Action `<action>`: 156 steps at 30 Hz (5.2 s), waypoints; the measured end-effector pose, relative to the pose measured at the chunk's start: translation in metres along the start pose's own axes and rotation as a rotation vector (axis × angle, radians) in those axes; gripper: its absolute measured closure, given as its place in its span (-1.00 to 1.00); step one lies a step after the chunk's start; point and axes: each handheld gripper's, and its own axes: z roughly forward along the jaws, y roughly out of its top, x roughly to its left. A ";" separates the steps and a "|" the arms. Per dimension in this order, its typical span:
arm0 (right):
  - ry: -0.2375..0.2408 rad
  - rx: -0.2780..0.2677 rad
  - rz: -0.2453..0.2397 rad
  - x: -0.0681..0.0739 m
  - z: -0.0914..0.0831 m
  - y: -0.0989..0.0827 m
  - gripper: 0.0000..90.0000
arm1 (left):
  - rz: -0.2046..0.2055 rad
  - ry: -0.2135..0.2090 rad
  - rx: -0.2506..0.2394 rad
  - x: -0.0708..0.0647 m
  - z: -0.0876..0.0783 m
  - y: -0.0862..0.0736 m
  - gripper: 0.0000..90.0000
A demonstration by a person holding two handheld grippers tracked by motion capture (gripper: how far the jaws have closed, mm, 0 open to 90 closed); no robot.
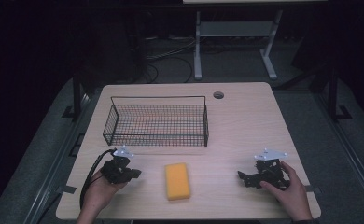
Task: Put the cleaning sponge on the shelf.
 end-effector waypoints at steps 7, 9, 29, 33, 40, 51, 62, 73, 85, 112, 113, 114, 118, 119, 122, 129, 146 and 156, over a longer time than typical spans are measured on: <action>0.000 -0.001 -0.001 0.000 0.000 0.000 -0.99 | 0.009 -0.005 -0.002 -0.003 0.003 0.006 0.99; 0.000 -0.001 -0.001 0.000 0.000 0.000 -0.99 | 0.008 -0.010 -0.009 -0.004 0.005 0.009 0.99; 0.000 0.000 0.000 0.000 0.000 0.000 -0.99 | 0.080 -0.054 0.005 -0.024 0.029 0.039 0.99; 0.000 0.000 0.000 0.000 0.000 0.000 -0.99 | 0.091 -0.062 0.016 -0.027 0.034 0.044 0.99; 0.000 0.000 0.000 0.000 0.000 0.000 -0.99 | 0.110 -0.071 0.030 -0.032 0.040 0.049 0.99; 0.000 0.000 -0.001 0.000 0.000 0.000 -0.99 | 0.121 -0.079 0.031 -0.035 0.045 0.055 0.99; 0.000 0.000 0.000 0.000 0.000 0.000 -0.99 | 0.130 -0.090 0.034 -0.040 0.051 0.063 0.99; 0.000 0.000 0.000 0.000 0.000 0.000 -0.99 | 0.149 -0.099 0.045 -0.044 0.058 0.071 0.99; 0.000 0.000 0.000 0.000 0.000 0.000 -0.99 | 0.172 -0.114 0.050 -0.051 0.068 0.082 0.99; 0.000 0.000 -0.001 0.000 0.000 0.000 -0.99 | 0.229 -0.154 0.065 -0.073 0.089 0.104 0.99; 0.000 0.000 -0.001 0.000 0.000 0.000 -0.99 | 0.234 -0.158 0.066 -0.074 0.089 0.105 0.99; 0.000 0.000 -0.001 0.000 0.000 0.000 -0.99 | 0.235 -0.159 0.064 -0.074 0.090 0.106 0.99; 0.000 0.000 -0.001 0.000 0.000 0.000 -0.99 | 0.237 -0.164 0.059 -0.078 0.091 0.109 0.99; 0.000 0.000 -0.002 0.000 0.000 0.000 -0.99 | 0.235 -0.164 0.057 -0.079 0.091 0.109 0.99; 0.000 0.000 -0.001 0.000 0.000 0.000 -0.99 | 0.243 -0.161 0.063 -0.076 0.089 0.109 0.99; 0.000 0.000 0.000 0.000 0.000 0.000 -0.99 | 0.201 -0.156 0.051 -0.068 0.077 0.104 0.78; 0.000 0.000 -0.001 0.000 0.000 0.000 -0.99 | 0.155 -0.148 0.052 -0.078 0.053 0.099 -0.44; 0.000 0.000 0.000 0.000 0.000 0.000 -0.99 | 0.204 -0.126 0.080 -0.104 0.055 0.099 -0.72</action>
